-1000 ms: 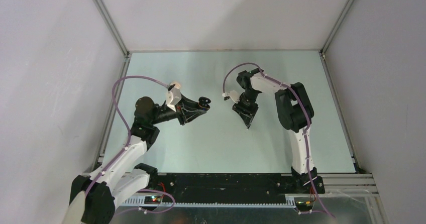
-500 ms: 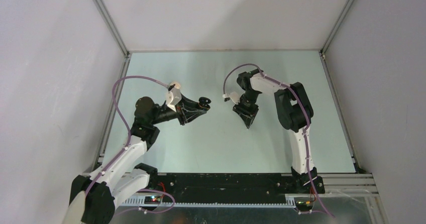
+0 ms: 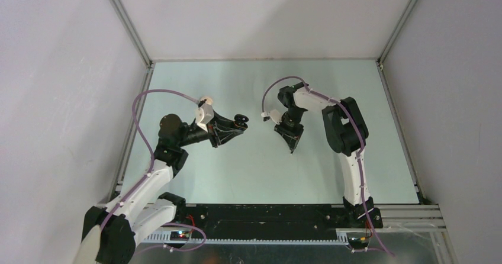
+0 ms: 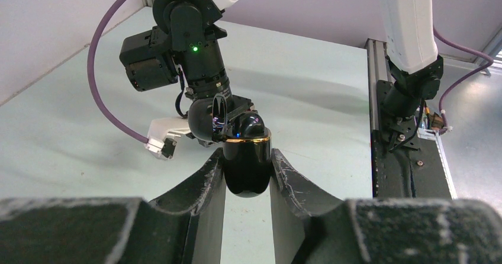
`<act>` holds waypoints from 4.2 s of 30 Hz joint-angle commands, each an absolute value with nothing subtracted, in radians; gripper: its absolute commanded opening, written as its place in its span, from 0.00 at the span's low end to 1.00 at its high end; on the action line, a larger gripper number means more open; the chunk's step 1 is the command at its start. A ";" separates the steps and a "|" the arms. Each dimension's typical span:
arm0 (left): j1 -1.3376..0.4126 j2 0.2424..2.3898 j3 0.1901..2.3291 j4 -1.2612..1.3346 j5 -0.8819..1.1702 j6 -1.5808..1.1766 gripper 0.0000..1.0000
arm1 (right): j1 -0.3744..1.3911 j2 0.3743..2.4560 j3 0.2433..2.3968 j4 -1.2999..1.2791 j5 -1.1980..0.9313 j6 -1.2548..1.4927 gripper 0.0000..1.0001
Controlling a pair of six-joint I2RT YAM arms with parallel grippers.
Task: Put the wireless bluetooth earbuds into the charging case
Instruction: Pick up the earbud from the center of the board, then place the earbud in the charging case.
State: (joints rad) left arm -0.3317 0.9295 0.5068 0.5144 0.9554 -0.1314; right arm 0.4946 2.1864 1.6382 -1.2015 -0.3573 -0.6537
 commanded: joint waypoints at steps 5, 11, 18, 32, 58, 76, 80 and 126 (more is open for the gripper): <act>-0.338 0.929 0.504 0.556 0.972 -0.135 0.00 | 0.499 2.180 1.621 -1.161 -0.343 -0.659 0.18; -0.338 0.930 0.506 0.555 0.972 -0.135 0.00 | 0.495 2.104 1.601 -1.125 -0.368 -0.680 0.15; -0.338 0.932 0.505 0.554 0.973 -0.135 0.00 | 0.469 1.957 1.578 -1.067 -0.381 -0.669 0.12; -0.343 0.944 0.507 0.554 0.970 -0.137 0.00 | 0.441 1.525 1.472 -0.848 -0.210 -0.582 0.11; -0.347 0.997 0.509 0.628 0.980 -0.232 0.00 | 1.029 1.211 1.317 -0.366 0.248 -0.612 0.12; -0.347 1.002 0.505 0.718 1.011 -0.322 0.00 | 1.152 1.330 1.317 -0.316 0.321 -0.599 0.11; -0.347 0.999 0.505 0.718 1.011 -0.321 0.00 | 1.161 1.341 1.319 -0.320 0.330 -0.603 0.11; -0.347 0.993 0.502 0.719 1.012 -0.317 0.00 | 1.175 1.341 1.300 -0.356 0.355 -0.607 0.09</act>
